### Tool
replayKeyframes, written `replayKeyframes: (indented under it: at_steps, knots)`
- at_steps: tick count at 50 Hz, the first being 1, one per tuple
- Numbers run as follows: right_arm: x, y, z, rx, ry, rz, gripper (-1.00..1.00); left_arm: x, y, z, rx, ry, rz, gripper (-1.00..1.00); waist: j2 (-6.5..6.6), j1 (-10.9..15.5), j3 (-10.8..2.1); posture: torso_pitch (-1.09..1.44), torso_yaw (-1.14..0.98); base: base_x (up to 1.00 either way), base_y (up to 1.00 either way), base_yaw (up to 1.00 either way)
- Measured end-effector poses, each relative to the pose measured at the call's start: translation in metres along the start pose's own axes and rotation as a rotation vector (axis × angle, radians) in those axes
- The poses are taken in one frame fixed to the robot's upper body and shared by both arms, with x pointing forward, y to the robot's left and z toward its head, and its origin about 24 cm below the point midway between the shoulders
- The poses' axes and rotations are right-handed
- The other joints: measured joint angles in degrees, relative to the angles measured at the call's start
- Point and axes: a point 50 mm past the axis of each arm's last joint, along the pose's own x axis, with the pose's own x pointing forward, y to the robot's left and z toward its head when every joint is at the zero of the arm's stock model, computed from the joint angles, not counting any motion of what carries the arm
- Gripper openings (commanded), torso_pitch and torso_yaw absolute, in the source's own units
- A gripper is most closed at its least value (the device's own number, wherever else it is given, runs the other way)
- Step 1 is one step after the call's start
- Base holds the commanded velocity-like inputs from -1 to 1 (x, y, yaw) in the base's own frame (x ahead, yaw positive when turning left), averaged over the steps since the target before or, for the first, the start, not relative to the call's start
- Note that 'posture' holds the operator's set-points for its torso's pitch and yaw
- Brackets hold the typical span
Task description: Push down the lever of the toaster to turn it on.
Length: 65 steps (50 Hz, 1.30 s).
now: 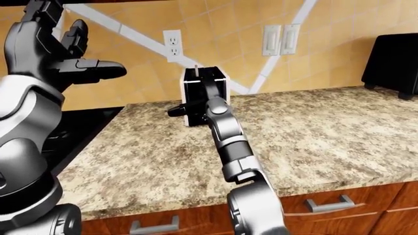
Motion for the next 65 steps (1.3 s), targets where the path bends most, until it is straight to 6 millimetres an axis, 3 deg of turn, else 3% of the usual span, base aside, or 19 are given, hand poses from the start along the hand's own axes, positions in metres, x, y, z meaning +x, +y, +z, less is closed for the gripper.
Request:
replayKeyframes:
  at_steps: [22,45,65]
  knots:
    - [0.013,-0.008,-0.005,0.03,0.024,-0.029,1.0,-0.001,0.0,0.002,-0.002,-0.006,0.0,1.0,0.2,0.02,-0.08,-0.52,0.0,0.0,0.0,0.0]
    - [0.014,-0.006,-0.009,0.028,0.021,-0.043,1.0,-0.001,0.001,0.003,-0.003,-0.007,0.003,1.0,0.21,0.05,-0.35,-0.52,0.0,0.0,0.0,0.0]
    - [0.012,-0.001,-0.03,0.045,0.098,-0.037,1.0,-0.001,0.001,0.003,-0.002,-0.007,0.005,1.0,0.21,0.06,-0.54,-0.52,0.0,0.0,0.0,0.0]
